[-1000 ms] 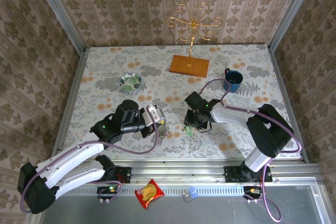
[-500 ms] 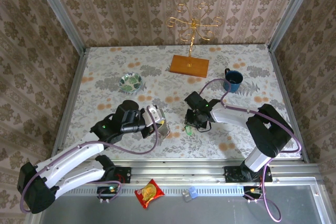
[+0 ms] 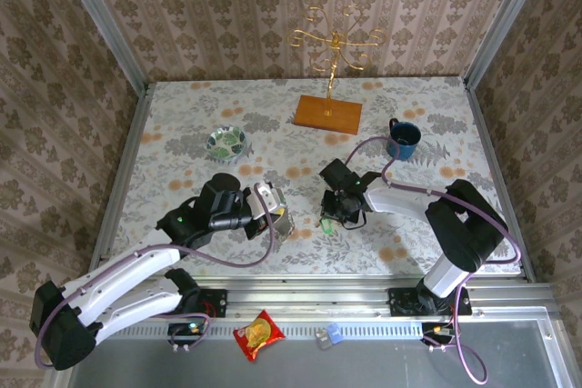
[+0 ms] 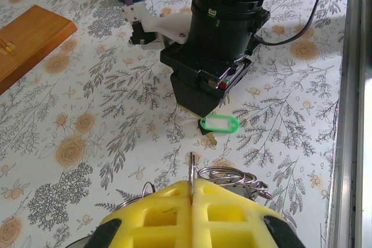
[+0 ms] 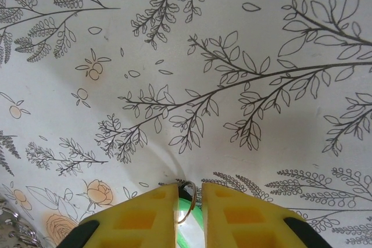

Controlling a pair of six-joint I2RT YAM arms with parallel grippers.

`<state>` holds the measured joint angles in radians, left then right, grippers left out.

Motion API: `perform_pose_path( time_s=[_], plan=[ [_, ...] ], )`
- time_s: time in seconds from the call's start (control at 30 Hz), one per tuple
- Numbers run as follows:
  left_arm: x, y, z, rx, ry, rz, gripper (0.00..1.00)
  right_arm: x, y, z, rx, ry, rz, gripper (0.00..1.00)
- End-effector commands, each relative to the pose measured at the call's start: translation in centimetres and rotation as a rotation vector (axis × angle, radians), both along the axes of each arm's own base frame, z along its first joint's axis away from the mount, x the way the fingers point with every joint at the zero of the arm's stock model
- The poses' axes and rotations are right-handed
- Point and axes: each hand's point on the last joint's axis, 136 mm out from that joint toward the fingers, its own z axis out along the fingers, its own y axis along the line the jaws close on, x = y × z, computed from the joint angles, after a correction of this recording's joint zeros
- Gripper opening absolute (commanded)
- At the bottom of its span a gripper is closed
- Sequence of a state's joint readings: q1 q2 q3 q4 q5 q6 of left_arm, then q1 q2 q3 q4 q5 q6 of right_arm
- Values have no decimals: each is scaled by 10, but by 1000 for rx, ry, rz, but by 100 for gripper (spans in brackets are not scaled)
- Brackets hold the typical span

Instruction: Put the keys on the keyring

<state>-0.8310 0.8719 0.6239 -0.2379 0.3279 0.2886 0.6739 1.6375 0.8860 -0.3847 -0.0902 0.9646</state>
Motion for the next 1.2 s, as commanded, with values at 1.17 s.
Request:
perform_pose_path(
  time_s=[1.17],
  plan=[
    [3, -1, 14, -29, -33, 18, 0, -5, 11, 38, 70, -194, 300, 0]
  ],
)
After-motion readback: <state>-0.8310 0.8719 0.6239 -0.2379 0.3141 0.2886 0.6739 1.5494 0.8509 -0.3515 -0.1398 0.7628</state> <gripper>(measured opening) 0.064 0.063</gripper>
